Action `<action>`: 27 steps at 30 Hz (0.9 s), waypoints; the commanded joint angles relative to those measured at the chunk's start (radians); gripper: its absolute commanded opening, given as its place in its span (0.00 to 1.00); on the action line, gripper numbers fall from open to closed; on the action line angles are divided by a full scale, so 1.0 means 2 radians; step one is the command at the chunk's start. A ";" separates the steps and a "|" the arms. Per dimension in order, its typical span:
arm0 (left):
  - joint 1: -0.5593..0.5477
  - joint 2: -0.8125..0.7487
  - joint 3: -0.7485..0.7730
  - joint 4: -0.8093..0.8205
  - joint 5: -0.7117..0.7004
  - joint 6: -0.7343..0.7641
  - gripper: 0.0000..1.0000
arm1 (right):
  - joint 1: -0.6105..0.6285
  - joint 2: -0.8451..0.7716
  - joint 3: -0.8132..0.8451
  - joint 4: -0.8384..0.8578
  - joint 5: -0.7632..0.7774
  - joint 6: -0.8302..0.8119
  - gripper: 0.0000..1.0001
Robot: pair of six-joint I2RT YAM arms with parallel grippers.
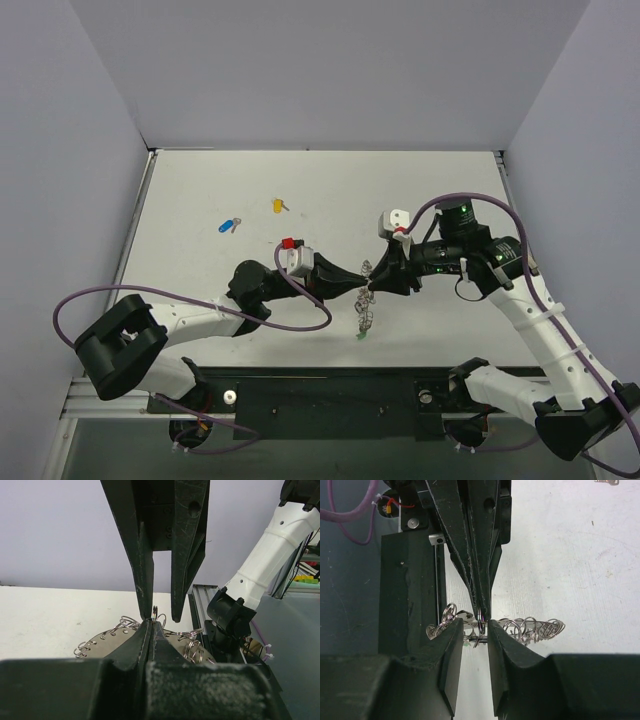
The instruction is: Put the keys on the keyring
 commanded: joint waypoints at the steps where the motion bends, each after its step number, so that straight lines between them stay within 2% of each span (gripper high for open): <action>1: -0.002 -0.003 0.004 0.050 -0.001 0.008 0.00 | -0.004 -0.012 -0.005 0.023 -0.028 0.020 0.21; 17: -0.002 -0.004 0.000 0.058 -0.016 -0.003 0.00 | -0.005 -0.019 -0.021 0.025 0.002 0.019 0.14; 23: -0.002 -0.003 0.000 0.062 -0.018 -0.009 0.00 | -0.006 -0.019 -0.021 0.025 -0.002 0.013 0.00; 27: -0.002 -0.001 0.000 0.066 -0.019 -0.014 0.00 | -0.006 -0.017 -0.018 0.026 -0.003 0.017 0.00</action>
